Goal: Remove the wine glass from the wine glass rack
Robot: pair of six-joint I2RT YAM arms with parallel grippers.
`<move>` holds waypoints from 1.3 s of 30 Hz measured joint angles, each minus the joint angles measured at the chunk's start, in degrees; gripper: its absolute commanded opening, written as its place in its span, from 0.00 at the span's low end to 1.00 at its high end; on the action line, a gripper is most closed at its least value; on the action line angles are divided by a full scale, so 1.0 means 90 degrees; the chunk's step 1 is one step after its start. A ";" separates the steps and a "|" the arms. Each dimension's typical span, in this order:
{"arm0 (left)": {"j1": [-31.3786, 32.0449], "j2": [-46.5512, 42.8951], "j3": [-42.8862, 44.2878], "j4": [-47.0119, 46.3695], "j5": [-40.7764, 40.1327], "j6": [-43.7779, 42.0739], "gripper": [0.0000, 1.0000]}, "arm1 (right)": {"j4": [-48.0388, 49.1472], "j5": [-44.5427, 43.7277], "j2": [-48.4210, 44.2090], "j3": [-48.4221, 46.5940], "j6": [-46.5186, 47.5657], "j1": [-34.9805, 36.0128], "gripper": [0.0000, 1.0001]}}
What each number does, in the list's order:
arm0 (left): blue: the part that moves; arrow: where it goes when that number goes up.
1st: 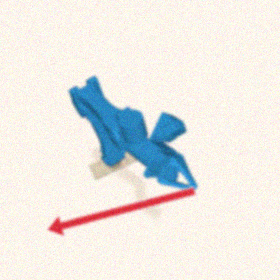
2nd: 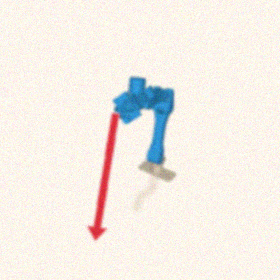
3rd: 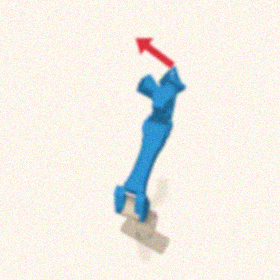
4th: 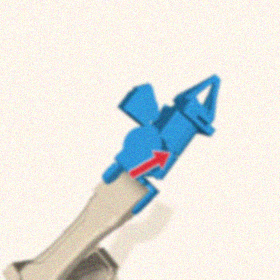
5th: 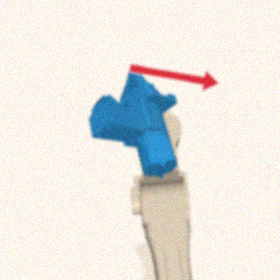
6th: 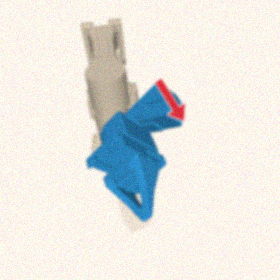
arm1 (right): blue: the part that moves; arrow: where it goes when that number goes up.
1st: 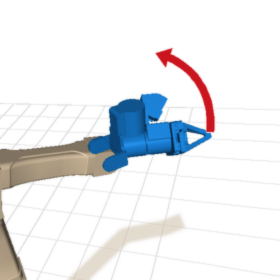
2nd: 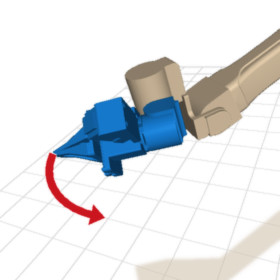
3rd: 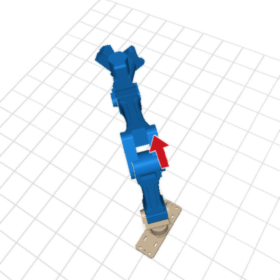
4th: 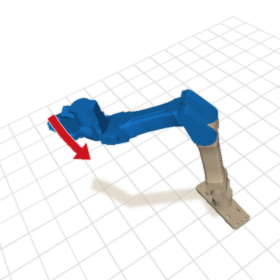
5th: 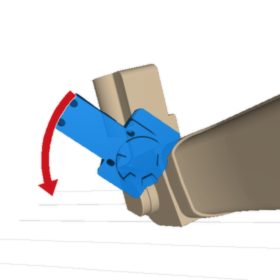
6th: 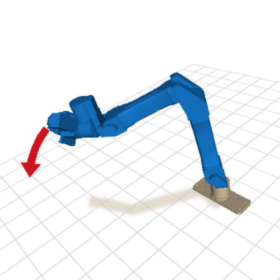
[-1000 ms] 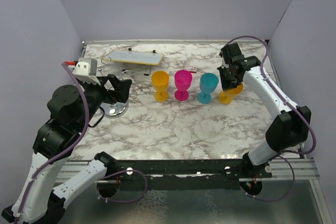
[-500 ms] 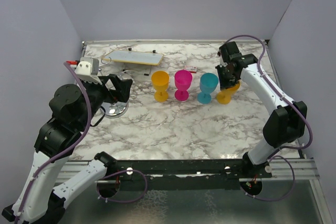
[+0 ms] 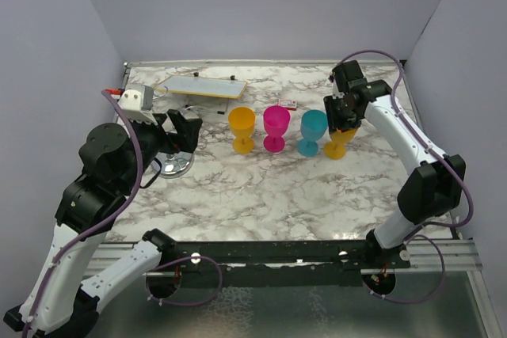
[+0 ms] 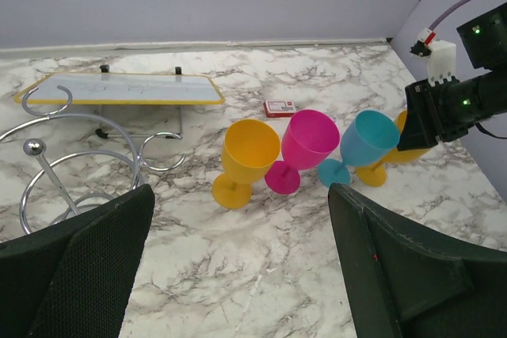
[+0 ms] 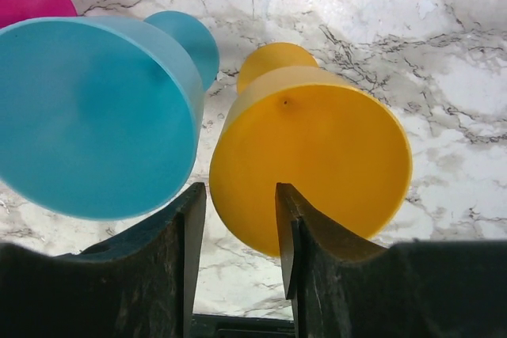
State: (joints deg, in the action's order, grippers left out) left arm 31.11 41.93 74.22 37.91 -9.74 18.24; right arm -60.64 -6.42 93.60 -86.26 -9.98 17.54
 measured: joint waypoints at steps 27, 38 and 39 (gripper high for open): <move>0.0000 0.0719 0.0311 -0.0185 -0.0316 0.0170 0.94 | 0.2183 0.1287 -0.4707 0.1348 0.1020 -0.0002 0.92; 0.0000 0.0597 0.0765 -0.0673 -0.1003 -0.0051 0.94 | 0.3553 0.2069 -0.6938 0.2341 0.1581 0.0631 0.97; 0.0000 0.0563 0.0765 -0.0697 -0.1054 -0.0070 0.94 | 0.3653 0.2021 -0.7091 0.2382 0.1603 0.0639 0.97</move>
State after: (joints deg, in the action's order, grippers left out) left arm 31.11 47.00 81.10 31.64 -19.22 17.61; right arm -27.77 11.77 29.78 -64.82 4.45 23.29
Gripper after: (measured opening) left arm 0.938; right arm 0.963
